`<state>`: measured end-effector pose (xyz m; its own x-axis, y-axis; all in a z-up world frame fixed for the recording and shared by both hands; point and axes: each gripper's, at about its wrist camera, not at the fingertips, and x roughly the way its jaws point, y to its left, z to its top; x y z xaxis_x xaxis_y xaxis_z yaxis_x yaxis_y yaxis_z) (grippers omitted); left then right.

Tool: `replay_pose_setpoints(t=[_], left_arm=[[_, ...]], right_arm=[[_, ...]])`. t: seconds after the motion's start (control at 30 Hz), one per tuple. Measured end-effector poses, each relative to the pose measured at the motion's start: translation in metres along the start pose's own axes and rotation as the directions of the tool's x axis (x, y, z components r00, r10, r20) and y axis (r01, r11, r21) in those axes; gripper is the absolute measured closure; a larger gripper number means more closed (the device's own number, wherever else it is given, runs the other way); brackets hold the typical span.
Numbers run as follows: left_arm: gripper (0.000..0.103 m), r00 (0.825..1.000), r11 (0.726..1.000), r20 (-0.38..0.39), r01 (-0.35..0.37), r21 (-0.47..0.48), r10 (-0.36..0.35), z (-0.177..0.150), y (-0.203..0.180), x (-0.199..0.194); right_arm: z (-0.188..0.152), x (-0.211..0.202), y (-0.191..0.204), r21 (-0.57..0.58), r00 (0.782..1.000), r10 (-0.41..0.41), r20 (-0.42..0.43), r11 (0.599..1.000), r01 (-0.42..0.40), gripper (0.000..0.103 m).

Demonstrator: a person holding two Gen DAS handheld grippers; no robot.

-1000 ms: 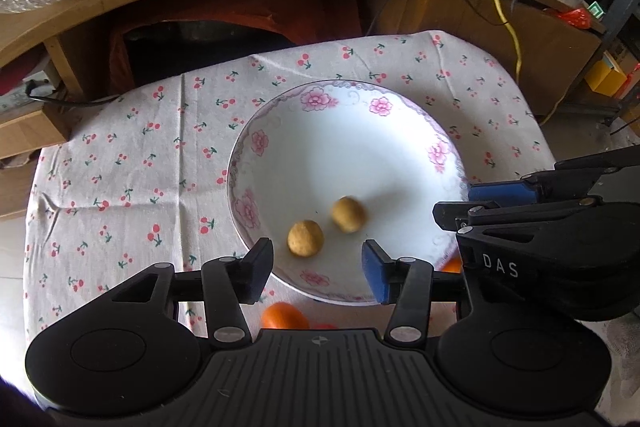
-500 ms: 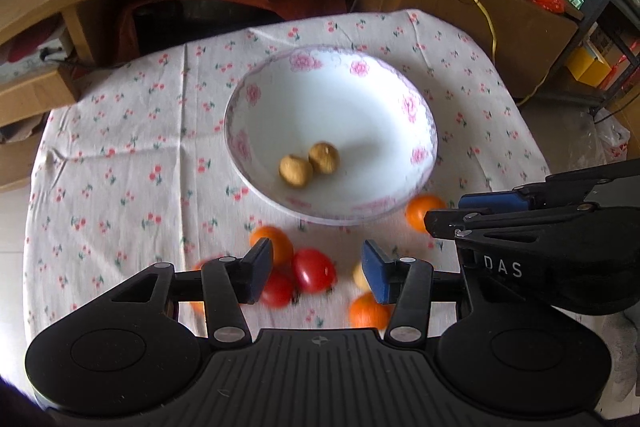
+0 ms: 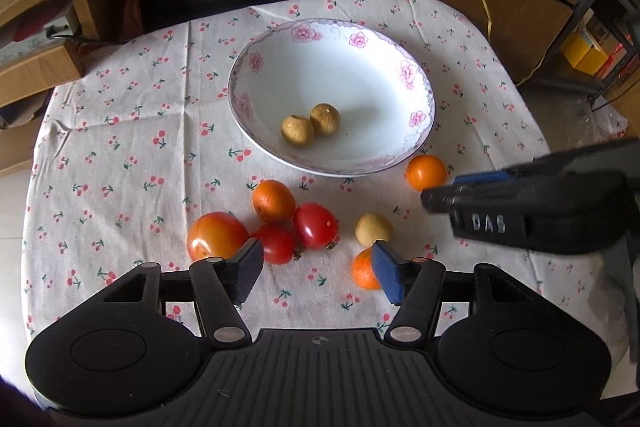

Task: Organize fruits
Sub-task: 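Move right tool to a tangerine while left tool moves to a red tomato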

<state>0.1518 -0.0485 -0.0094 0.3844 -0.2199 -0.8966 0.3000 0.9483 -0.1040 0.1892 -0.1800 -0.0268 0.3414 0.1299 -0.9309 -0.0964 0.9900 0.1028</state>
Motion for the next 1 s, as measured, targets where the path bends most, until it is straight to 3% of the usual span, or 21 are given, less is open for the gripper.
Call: replay_pose_setpoints(t=[0.33,1.0], left_arm=[[0.035,1.0,1.0,-0.025,0.005,0.003,-0.005,-0.012,0.008,0.001],[0.034,0.99,1.0,-0.141,-0.006,-0.008,0.005,-0.08,0.02,-0.006]], right_arm=[[0.004,0.014,0.005,-0.071,0.999,-0.053,-0.005,0.996,0.053,0.073],[0.008,0.031,0.0,-0.069,0.993,-0.117,-0.004,0.991,0.116,0.067]])
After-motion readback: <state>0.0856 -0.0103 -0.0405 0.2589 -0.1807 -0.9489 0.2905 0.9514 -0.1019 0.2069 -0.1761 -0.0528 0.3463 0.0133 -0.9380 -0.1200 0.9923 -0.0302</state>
